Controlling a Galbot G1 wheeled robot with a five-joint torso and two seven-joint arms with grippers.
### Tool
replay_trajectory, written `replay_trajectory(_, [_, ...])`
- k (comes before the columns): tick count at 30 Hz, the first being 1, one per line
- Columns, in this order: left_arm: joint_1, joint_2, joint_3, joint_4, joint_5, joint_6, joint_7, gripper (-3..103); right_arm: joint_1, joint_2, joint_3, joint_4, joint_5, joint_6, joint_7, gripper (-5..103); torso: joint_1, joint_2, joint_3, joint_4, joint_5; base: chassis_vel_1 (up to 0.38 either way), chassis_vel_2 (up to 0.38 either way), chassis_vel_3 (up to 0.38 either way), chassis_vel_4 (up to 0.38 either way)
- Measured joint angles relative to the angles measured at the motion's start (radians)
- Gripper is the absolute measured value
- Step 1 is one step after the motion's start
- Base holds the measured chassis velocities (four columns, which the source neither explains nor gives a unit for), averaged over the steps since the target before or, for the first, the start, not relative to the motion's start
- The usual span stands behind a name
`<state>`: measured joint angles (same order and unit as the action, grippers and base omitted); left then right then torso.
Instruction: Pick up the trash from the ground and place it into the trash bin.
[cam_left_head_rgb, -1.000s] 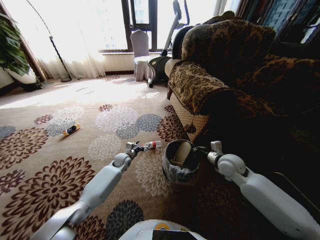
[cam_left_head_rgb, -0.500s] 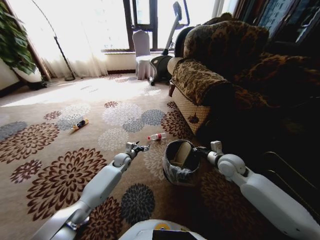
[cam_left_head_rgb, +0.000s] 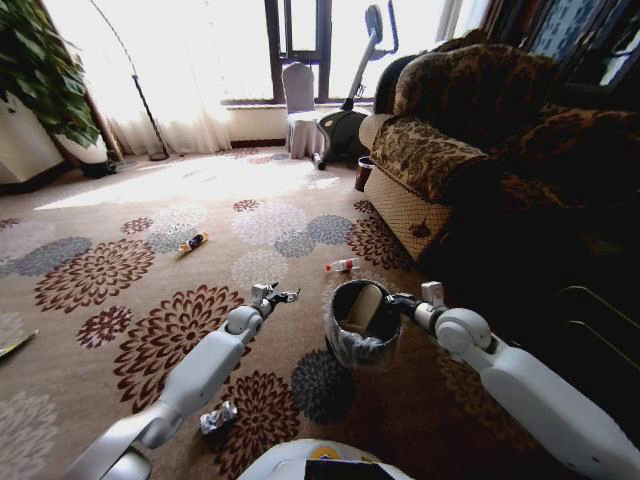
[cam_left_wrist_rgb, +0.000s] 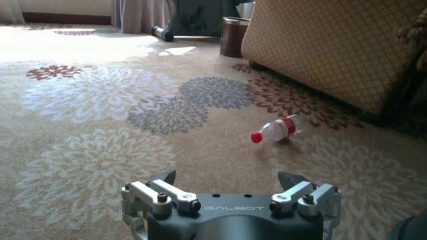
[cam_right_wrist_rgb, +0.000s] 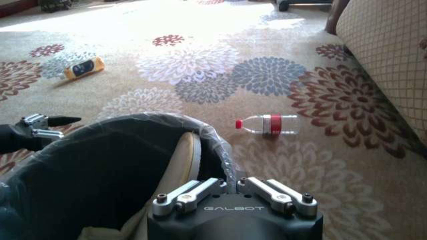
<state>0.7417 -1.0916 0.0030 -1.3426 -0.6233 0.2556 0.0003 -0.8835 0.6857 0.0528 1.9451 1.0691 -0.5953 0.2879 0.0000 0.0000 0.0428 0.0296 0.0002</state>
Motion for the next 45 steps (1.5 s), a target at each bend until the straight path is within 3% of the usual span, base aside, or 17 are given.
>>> replay_trajectory(8, [0.000,-0.002,0.001,0.000,0.000,0.000,0.001,100,0.000,-0.001,0.000,-0.001,-0.001,0.000,0.001,2,0.000,0.000,0.000,-0.0023,-0.0003,-0.055,-0.005,0.038,-0.006])
replay_trajectory(14, [0.006,-0.001,-0.003,-0.009,0.000,0.000,0.000,100,-0.028,0.005,0.024,0.016,-0.012,0.004,0.005,2,0.000,0.000,0.000,-0.0013,-0.0005,-0.014,-0.006,0.008,0.001])
replay_trajectory(22, [0.156,0.034,-0.095,-0.219,0.014,0.000,-0.044,100,-0.283,0.069,0.246,0.187,-0.126,0.073,0.049,2,0.000,0.000,0.000,-0.0010,0.0002,0.000,0.000,0.000,0.000])
replay_trajectory(25, [0.175,0.039,-0.107,-0.244,0.014,0.000,-0.047,100,-0.334,0.082,0.290,0.222,-0.148,0.087,0.057,2,0.000,0.000,0.000,-0.0013,-0.0011,0.000,0.000,0.000,0.000])
replay_trajectory(31, [0.265,0.067,-0.168,-0.374,0.013,-0.001,-0.067,100,-0.487,0.120,0.422,0.324,-0.216,0.128,0.084,2,0.000,0.000,0.000,-0.0011,-0.0004,0.000,0.000,0.000,0.000])
replay_trajectory(34, [0.339,0.091,-0.220,-0.482,0.012,-0.003,-0.084,100,-0.594,0.147,0.515,0.395,-0.264,0.156,0.103,2,0.000,0.000,0.000,-0.0015,-0.0007,0.000,0.000,0.000,0.000])
replay_trajectory(37, [0.356,0.096,-0.231,-0.507,0.012,-0.003,-0.088,100,-0.605,0.149,0.525,0.403,-0.270,0.159,0.105,2,0.000,0.000,0.000,-0.0015,-0.0007,0.000,0.000,0.000,0.000])
replay_trajectory(39, [0.455,0.126,-0.297,-0.647,0.011,-0.005,-0.109,100,-0.616,0.152,0.533,0.409,-0.274,0.162,0.107,2,0.000,0.000,0.000,-0.0008,-0.0002,0.000,0.000,0.000,0.000])
replay_trajectory(42, [0.501,0.140,-0.327,-0.713,0.010,-0.006,-0.120,100,-0.617,0.148,0.539,0.409,-0.269,0.161,0.107,2,0.000,0.000,0.000,-0.0009,-0.0001,0.000,0.000,0.000,0.000])
replay_trajectory(45, [0.547,0.154,-0.357,-0.778,0.009,-0.008,-0.130,100,-0.583,0.071,0.555,0.336,-0.159,0.102,0.111,2,0.000,0.000,0.000,-0.0008,0.0002,0.000,0.000,0.000,0.000])
